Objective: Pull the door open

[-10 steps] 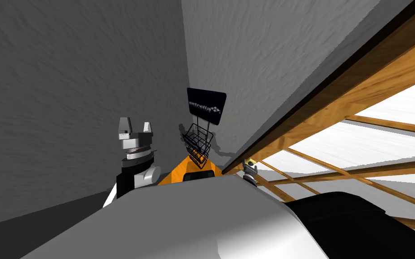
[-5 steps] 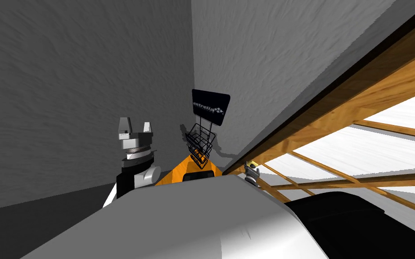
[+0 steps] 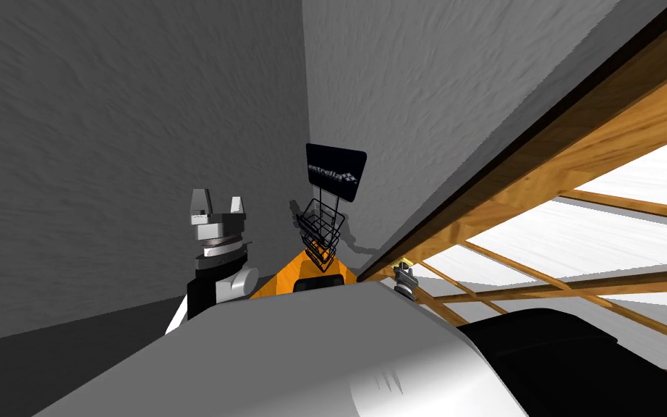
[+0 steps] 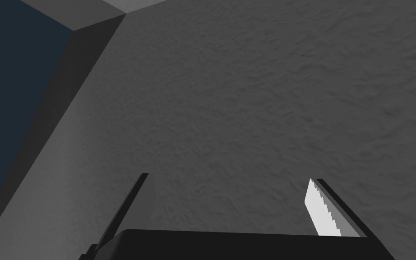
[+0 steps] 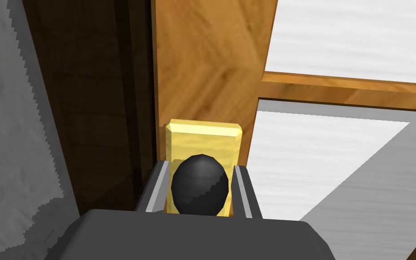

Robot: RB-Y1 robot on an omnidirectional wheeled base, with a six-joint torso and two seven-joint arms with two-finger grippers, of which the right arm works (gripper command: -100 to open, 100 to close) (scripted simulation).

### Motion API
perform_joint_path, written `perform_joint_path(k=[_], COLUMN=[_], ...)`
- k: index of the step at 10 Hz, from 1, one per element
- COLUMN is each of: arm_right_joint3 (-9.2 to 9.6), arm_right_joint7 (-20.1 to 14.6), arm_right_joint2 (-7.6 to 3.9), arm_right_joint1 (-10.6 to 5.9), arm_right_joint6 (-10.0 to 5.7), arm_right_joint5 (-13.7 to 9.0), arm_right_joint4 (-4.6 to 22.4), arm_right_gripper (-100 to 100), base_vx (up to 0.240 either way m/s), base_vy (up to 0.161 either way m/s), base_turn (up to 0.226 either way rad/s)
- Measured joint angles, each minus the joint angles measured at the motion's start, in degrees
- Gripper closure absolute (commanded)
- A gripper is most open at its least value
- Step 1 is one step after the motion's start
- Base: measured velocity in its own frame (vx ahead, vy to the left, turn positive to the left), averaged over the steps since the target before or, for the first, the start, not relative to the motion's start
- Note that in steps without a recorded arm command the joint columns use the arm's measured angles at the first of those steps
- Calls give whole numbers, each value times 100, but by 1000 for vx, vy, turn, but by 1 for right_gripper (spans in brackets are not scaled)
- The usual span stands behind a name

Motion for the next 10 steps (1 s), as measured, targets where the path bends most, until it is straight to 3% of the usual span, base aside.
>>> perform_joint_path(k=[4, 5, 7, 9, 10], arm_right_joint3=[79, 150, 285, 439, 481], arm_right_joint7=[-73, -128, -154, -201, -219], arm_right_joint2=[-106, -124, -149, -174, -185], arm_right_joint1=[15, 4, 4, 145, 102], arm_right_joint6=[-68, -129, -105, -84, -82], arm_right_joint5=[83, 142, 232, 333, 362], arm_right_joint4=[-37, 22, -32, -241, -211], arm_right_gripper=[100, 100, 100, 100, 100], base_vx=[-120, -215, -200, -166, -146], base_vy=[83, 91, 43, 11, -23], base_turn=[-3, 7, 27, 33, 37])
